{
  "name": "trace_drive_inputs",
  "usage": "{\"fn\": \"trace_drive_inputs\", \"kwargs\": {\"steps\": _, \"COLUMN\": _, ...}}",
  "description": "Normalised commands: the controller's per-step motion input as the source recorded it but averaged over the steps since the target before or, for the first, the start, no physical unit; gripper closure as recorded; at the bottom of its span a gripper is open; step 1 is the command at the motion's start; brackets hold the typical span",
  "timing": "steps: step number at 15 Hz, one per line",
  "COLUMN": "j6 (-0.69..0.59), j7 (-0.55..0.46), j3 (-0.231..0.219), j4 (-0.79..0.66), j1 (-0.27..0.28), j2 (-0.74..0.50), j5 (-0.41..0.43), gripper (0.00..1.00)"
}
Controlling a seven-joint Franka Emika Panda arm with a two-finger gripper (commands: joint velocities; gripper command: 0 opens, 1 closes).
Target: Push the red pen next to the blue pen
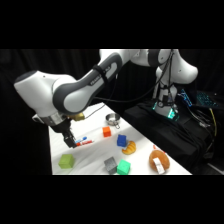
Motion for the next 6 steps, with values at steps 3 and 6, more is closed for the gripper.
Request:
{"fn": "trace_drive_inputs", "kwargs": {"steps": 3, "j6": -0.59, "j7": -0.24, "j3": 0.075, "j4": -0.37, "j1": -0.102, "j2": -0.71, "j5": 0.0, "gripper": 0.0}}
{"fn": "trace_drive_inputs", "kwargs": {"steps": 6, "j6": -0.41, "j7": -0.21, "j3": 0.081, "j4": -0.31, "j1": -0.102, "j2": -0.58, "j5": 0.016, "gripper": 0.0}}
